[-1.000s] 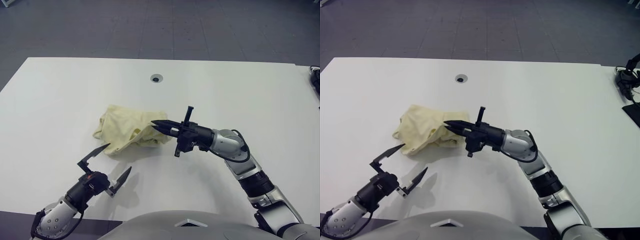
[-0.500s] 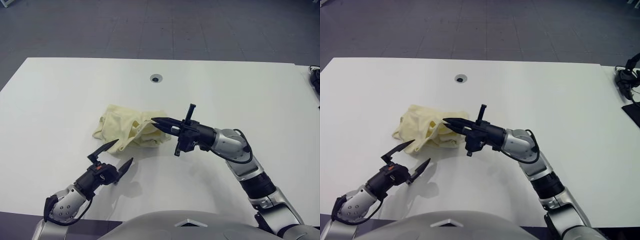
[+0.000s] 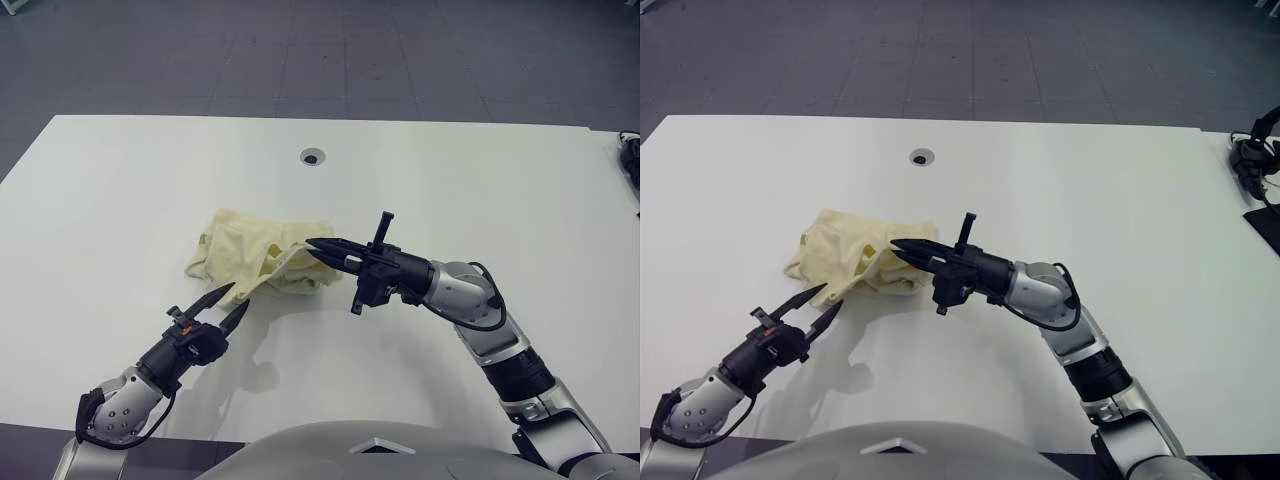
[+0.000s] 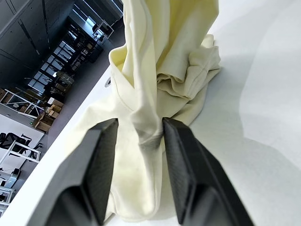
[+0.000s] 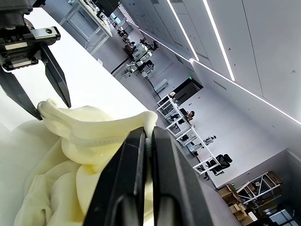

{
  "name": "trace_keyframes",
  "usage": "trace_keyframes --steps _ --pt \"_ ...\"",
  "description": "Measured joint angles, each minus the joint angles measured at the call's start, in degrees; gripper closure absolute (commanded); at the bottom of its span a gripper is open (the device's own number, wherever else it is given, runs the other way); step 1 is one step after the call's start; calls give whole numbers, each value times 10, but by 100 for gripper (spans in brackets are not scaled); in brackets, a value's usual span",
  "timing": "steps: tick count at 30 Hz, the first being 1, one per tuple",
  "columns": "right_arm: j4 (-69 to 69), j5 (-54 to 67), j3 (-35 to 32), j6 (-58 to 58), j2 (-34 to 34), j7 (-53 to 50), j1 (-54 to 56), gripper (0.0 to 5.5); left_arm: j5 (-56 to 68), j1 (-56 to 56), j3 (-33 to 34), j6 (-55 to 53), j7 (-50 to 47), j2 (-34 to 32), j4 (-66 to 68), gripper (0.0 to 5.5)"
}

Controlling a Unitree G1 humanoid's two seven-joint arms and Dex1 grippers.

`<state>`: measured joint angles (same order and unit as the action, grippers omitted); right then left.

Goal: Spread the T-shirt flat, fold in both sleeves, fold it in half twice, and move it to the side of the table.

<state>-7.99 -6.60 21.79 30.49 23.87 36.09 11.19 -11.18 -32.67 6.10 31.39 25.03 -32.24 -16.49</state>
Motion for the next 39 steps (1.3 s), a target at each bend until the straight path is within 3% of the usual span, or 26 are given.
trace_keyframes --steps 7,17,22,27,33,39 --pt "0 0 0 3 0 0 0 550 0 2 -7 0 0 0 0 549" --pt "57 4 -45 13 5 -27 4 550 34 67 -6 -22 37 -35 -25 550" --pt "129 23 -118 14 17 -54 75 550 60 291 4 -124 78 -94 -34 550" --pt "225 23 -159 25 38 -73 185 550 18 543 -35 -190 100 -112 65 550" --pt "420 -9 -174 53 71 -108 369 550 -121 837 -158 -162 86 -89 322 550" --pt "581 -74 -174 100 108 -181 529 550 -270 1070 -254 -113 -75 -51 586 550"
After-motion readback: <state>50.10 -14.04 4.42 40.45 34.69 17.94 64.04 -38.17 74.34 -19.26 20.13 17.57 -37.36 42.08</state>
